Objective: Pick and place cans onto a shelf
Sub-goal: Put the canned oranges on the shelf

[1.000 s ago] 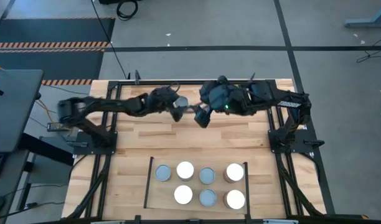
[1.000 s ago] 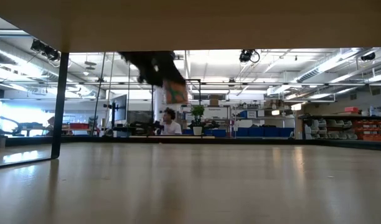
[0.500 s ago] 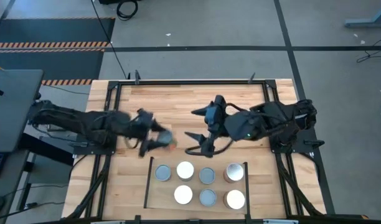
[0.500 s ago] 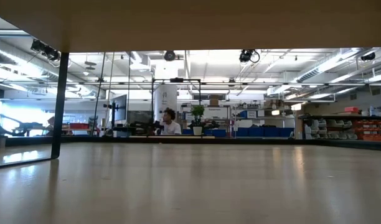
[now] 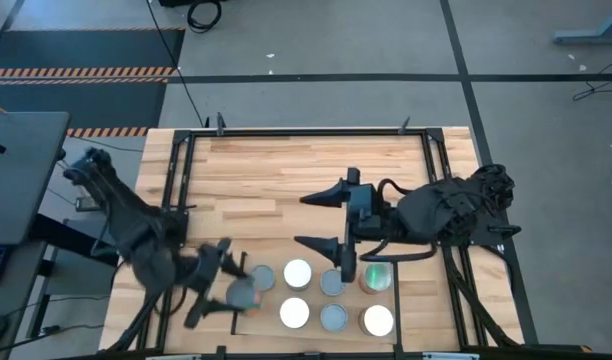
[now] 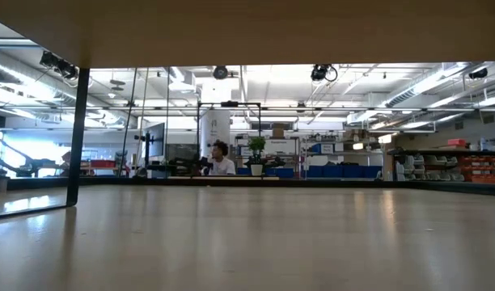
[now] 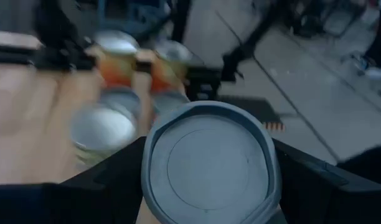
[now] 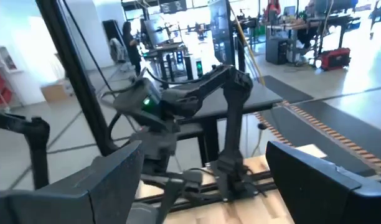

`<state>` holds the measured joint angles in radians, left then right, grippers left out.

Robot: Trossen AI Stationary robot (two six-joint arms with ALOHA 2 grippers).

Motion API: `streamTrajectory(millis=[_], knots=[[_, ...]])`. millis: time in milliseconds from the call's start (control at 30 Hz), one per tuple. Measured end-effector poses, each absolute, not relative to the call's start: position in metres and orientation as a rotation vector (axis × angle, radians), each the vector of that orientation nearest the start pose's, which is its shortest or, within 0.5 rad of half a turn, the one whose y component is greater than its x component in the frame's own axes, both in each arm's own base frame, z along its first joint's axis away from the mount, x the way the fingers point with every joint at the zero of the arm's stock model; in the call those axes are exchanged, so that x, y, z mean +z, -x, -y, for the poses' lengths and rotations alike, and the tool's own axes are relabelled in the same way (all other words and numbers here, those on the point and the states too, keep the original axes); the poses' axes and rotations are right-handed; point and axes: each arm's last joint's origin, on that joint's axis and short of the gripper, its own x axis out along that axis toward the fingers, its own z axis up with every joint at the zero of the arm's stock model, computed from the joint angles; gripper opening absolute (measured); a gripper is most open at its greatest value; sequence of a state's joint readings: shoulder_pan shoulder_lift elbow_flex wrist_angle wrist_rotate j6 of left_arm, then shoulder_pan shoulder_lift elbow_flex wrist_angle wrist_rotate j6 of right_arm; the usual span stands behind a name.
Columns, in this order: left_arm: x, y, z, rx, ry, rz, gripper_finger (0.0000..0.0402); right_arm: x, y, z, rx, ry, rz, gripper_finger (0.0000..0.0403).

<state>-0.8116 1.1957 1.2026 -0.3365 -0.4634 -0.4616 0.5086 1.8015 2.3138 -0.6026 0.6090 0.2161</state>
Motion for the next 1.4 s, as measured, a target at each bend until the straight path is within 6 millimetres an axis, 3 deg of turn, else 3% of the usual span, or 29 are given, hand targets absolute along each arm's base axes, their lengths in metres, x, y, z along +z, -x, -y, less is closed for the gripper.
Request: streamTrajectory(millis=[233, 367, 567, 733, 1000, 1400], knots=[[0.361, -0.179, 0.222, -0.333, 0.219, -0.384, 0.029, 0.525, -0.318, -0.16, -0.131, -0.268, -0.053, 0.0346], [0.356, -0.184, 0.231, -0.293, 0.241, -0.404, 0.029, 0.525, -0.317, -0.16, -0.132, -0.321, -0.052, 0.0346], [0.338, -0.202, 0.247, -0.159, 0.084, -0.458, 0.0291, 0.518, -0.324, -0.165, -0.136, -0.311, -0.067, 0.0346], [0.324, -0.21, 0.251, -0.139, 0.037, -0.509, 0.0291, 0.509, -0.334, -0.17, -0.14, -0.307, -0.086, 0.0346], [0.315, -0.21, 0.241, -0.076, -0.015, -0.599, 0.0291, 0.502, -0.342, -0.177, -0.128, -0.32, -0.094, 0.0346], [0.3, -0.222, 0.244, -0.114, -0.029, -0.673, 0.0291, 0.499, -0.342, -0.185, -0.11, -0.351, -0.094, 0.0346]])
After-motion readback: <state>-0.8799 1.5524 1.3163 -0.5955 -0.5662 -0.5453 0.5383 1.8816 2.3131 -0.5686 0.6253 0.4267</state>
